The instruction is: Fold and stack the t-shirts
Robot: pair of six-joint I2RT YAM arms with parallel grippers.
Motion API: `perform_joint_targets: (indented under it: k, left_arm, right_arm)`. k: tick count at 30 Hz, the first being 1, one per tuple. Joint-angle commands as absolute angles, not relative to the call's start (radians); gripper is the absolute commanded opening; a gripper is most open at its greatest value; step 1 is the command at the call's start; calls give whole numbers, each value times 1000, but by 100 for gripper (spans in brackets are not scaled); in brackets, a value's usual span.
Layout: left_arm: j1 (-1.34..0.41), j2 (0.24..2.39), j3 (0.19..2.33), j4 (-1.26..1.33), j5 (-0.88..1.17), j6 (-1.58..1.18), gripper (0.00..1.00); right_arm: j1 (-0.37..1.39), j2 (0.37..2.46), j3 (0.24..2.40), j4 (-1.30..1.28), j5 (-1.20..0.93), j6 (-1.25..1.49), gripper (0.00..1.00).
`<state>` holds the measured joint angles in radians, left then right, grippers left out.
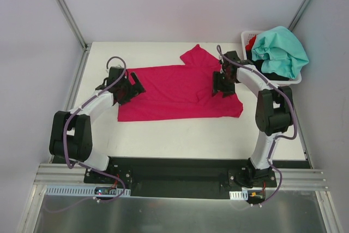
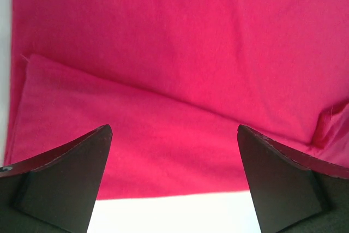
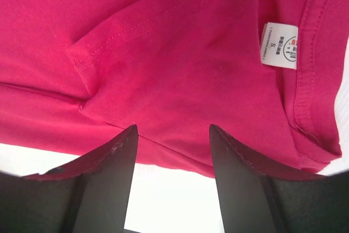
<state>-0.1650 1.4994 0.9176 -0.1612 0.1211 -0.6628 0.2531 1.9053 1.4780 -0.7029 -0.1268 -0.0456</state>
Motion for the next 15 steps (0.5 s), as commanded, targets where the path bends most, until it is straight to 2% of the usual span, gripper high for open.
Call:
perform_joint_targets:
  k: [1, 9, 15]
  left_arm:
    - [-186, 1427, 859, 36, -34, -641, 99]
    - [-207, 1420, 781, 225, -175, -631, 99]
    - [-216, 1551, 902, 210, -235, -607, 99]
  right_arm:
    - [250, 1896, 1476, -618, -155, -61, 59]
    - [298, 1835, 1437, -479, -86, -100, 60]
    - [299, 1948, 1614, -569, -54, -121, 61]
